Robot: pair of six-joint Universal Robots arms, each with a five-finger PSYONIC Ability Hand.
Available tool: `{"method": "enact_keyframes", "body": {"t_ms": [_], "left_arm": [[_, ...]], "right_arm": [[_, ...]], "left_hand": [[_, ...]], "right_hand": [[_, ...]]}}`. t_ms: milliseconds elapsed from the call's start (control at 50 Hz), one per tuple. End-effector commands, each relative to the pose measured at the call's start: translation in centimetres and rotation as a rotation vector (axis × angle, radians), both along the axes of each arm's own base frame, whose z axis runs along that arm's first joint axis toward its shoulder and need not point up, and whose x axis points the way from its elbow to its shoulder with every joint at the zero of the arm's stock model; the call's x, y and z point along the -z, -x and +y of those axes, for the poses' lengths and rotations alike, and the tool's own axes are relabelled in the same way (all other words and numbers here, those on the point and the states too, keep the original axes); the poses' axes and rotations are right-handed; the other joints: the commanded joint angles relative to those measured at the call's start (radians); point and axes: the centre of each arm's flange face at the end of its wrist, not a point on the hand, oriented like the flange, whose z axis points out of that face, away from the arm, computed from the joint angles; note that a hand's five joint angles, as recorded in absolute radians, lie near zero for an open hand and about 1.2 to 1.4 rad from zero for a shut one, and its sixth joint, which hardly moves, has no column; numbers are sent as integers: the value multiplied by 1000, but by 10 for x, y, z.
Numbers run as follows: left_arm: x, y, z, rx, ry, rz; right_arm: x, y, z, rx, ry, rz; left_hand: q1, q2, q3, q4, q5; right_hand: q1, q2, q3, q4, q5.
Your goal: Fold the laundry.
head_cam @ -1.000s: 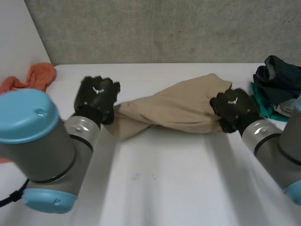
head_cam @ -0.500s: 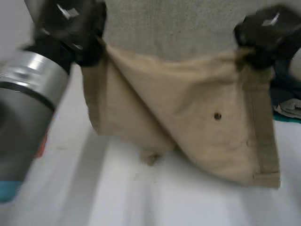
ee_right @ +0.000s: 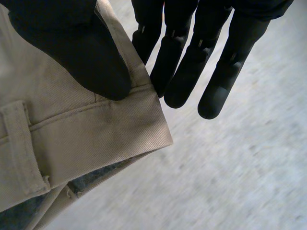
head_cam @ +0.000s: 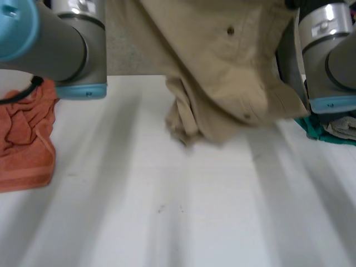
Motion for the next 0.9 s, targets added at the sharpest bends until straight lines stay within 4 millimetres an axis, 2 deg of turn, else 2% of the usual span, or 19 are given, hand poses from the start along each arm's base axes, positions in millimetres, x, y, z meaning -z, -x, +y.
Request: {"method": "enact_keyframes", "body": {"t_ms": [20,80,160,180,240,260,280,300,360,380,440,500,580,600,660,720,800,900], "left_arm": [[34,-10,20,5,-142,-72],[49,-18,30,5,-199,-103],[88,-24,45,12,-317,-168],[107,-24,52,20,-375,-205],[138,-22,67,46,-468,-263],[159,-19,79,72,-530,-302],[168,-18,85,84,-557,-320],[183,-18,96,103,-603,-351],[205,-19,108,116,-670,-398],[220,-20,115,122,-717,-435],[236,-23,126,133,-782,-482],[239,-27,140,146,-832,-521],[222,-38,156,136,-865,-539],[218,-45,166,133,-894,-565],[213,-53,181,139,-939,-610],[205,-67,203,148,-1018,-667],[205,-86,229,152,-1128,-766],[206,-94,258,206,-1188,-860]], "right_arm": [[0,-10,11,-41,-61,8],[14,-10,12,-48,-153,37],[50,-10,11,-53,-339,94],[71,-11,12,-55,-424,125],[99,-9,16,-49,-542,169],[119,-8,21,-48,-616,197],[128,-7,23,-47,-652,212],[147,-5,27,-41,-719,243],[171,-5,35,-41,-805,286],[182,-5,42,-46,-846,313],[194,-5,57,-56,-909,354],[203,1,75,-59,-986,396],[205,11,102,-73,-1081,439],[201,15,113,-77,-1102,450],[192,22,128,-78,-1113,465],[188,31,147,-72,-1127,538],[189,44,170,-60,-1147,696],[188,56,192,-63,-1176,838]], "left_hand": [[253,197,202,196,239],[253,197,202,196,239],[253,197,202,196,239],[253,197,202,196,239],[253,197,202,196,239],[253,197,202,196,239],[253,197,202,196,239],[253,197,202,196,239],[253,197,202,196,239],[253,197,202,196,239],[253,197,202,196,239],[253,197,202,196,239],[253,197,202,196,239],[253,197,202,196,239],[253,197,202,196,239],[253,197,202,196,239],[253,197,202,196,239],[253,197,202,196,239]], "right_hand": [[315,241,201,195,236],[315,241,201,195,236],[315,241,201,195,236],[315,241,201,195,236],[315,241,201,195,236],[315,241,201,195,236],[315,241,201,195,236],[315,241,201,195,236],[315,241,201,195,236],[315,241,201,195,236],[315,241,201,195,236],[315,241,201,195,236],[315,241,201,195,236],[315,241,201,195,236],[315,241,201,195,236],[315,241,201,195,236],[315,241,201,195,236],[315,241,201,195,236]]}}
